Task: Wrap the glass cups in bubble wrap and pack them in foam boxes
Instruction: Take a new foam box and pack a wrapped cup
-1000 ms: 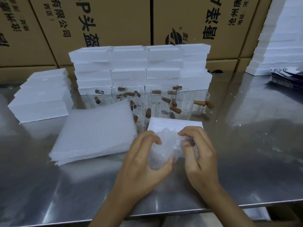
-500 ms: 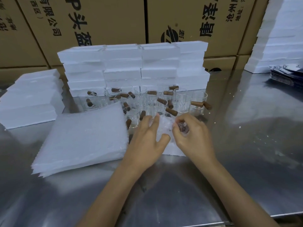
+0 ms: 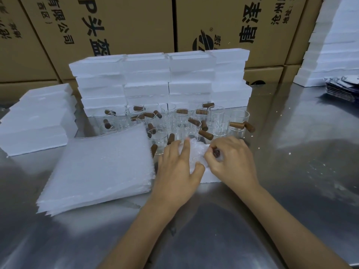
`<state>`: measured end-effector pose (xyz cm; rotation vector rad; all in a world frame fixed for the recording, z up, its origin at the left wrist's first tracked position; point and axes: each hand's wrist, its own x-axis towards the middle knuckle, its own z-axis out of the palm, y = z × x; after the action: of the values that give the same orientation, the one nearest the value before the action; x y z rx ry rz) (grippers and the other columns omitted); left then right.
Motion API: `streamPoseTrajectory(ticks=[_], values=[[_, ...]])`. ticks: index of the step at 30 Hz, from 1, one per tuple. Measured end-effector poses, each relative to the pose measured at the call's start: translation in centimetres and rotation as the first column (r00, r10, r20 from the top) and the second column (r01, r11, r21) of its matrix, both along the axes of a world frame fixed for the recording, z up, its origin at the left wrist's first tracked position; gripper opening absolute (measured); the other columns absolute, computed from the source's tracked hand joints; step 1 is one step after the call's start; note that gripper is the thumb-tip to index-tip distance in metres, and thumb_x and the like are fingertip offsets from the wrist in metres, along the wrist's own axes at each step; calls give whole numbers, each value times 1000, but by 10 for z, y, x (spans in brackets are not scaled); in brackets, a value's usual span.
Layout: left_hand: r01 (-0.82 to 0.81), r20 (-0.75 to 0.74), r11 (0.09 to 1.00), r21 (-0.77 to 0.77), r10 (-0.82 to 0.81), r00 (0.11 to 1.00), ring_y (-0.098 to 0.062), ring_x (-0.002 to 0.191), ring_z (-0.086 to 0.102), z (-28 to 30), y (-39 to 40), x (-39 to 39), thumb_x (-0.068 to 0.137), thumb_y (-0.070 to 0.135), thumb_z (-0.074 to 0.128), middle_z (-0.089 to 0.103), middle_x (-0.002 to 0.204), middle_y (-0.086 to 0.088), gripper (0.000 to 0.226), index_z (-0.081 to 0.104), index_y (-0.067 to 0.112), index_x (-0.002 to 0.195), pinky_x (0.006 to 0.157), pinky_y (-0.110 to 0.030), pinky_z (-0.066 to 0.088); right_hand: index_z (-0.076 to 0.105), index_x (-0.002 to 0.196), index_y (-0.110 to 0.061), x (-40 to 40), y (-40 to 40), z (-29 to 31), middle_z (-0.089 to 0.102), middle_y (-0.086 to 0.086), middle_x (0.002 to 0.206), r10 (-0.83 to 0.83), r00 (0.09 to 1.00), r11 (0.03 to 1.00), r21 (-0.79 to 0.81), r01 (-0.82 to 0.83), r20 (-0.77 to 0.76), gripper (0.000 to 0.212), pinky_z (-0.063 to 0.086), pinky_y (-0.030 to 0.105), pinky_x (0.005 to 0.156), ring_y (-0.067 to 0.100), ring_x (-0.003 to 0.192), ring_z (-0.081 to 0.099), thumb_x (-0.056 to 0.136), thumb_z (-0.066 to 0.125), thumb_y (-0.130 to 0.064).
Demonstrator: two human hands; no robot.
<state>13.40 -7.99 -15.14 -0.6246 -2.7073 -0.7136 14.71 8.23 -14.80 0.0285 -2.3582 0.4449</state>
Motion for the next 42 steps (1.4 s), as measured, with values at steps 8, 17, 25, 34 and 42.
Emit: streamPoseTrajectory(ticks=[8,17,25,34,42], values=[[126,-70,984,125,-118,991,-13,142,20,70,2,-34,94,47,41,32,155,-1,67,30,22,155,112,-30,19,67,114,-21,-31,18,46,68,-9,112,81,997,930,-359,-73,8,27,47,39,93,15,105,58,91,57,-28],[-150,-189,974,-171,117,975,-31,142,22,166,42,-249,91,21,59,31,151,-16,66,31,9,149,113,-40,22,17,156,-20,-211,82,120,36,7,153,87,982,933,-359,-22,167,76,40,47,105,31,134,41,92,59,-25],[-145,-320,889,-434,-2,948,-35,126,44,160,64,-329,85,14,65,57,124,-17,62,41,12,142,120,-42,23,24,152,-21,-296,107,130,60,1,105,190,966,805,-591,-51,175,71,40,20,59,6,80,55,92,60,-31],[379,-418,904,196,-273,867,-12,114,53,207,41,-257,79,8,66,52,131,-7,57,54,13,135,92,-12,40,48,119,-37,-209,105,177,53,2,116,215,950,812,-499,-302,-225,41,45,21,80,10,92,50,84,67,-46],[319,-90,732,602,-335,938,-14,101,65,190,3,-154,98,22,62,64,120,-10,21,65,25,119,75,-31,56,60,101,-28,-102,85,175,66,2,105,182,971,819,-571,-60,158,54,50,34,68,15,79,62,81,54,-77]])
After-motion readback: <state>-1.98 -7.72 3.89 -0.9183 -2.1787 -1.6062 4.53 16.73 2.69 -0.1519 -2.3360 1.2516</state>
